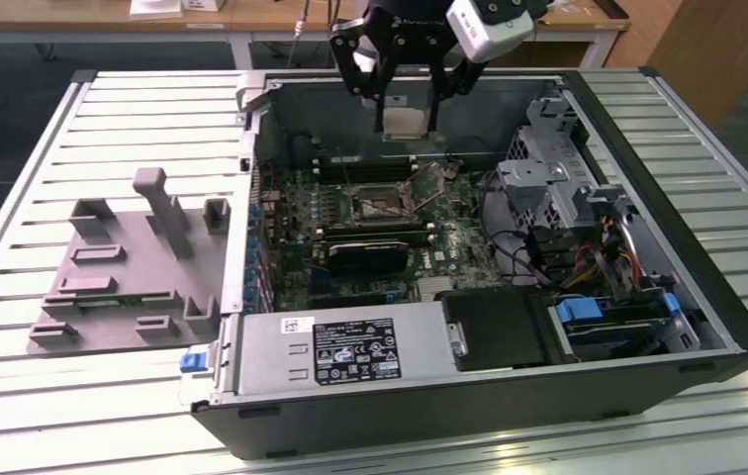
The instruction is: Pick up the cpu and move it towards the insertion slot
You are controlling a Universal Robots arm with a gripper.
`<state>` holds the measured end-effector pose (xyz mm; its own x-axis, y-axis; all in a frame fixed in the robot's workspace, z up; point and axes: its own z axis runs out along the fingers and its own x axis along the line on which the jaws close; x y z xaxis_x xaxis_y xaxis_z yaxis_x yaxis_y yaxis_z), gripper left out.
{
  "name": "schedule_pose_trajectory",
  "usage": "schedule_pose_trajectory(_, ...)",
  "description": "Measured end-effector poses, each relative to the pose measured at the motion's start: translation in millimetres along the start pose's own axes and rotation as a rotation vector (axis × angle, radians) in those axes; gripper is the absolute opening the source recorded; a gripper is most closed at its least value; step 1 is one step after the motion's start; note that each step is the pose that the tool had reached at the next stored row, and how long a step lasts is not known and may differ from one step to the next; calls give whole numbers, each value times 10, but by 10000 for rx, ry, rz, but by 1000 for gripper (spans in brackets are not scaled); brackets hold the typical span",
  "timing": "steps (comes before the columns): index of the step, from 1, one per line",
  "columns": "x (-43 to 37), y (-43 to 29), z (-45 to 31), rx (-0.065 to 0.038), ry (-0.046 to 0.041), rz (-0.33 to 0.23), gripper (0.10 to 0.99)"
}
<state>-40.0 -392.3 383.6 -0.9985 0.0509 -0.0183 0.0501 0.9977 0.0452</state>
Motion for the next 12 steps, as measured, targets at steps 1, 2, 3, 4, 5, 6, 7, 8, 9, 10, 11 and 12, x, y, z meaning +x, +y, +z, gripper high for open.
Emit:
schedule_pose_trajectory(1, 1, 19, 2, 0, 1, 0, 537)
schedule_pose_trajectory(2, 1, 39, 5, 0, 1, 0, 537)
schedule_pose_trajectory(3, 2, 61, 7, 0, 0, 0, 537)
schedule_pose_trajectory(4, 2, 83, 11, -1, 0, 0, 537)
schedule_pose_trajectory(5, 3, 104, 14, 0, 0, 1, 537)
schedule_pose_trajectory(6, 2, 123, 18, 0, 0, 1, 537)
schedule_pose_trajectory(7, 1, 144, 23, -1, 0, 1, 537)
schedule_pose_trajectory(8, 0, 163, 28, 0, 1, 1, 537)
schedule_pose_trajectory(9, -1, 183, 34, 0, 0, 0, 537)
schedule_pose_trajectory(10, -1, 204, 41, -1, 0, 0, 537)
schedule_pose_trajectory(11, 0, 225, 47, -1, 0, 1, 537)
schedule_pose_trajectory(12, 0, 246, 53, -1, 0, 1, 537)
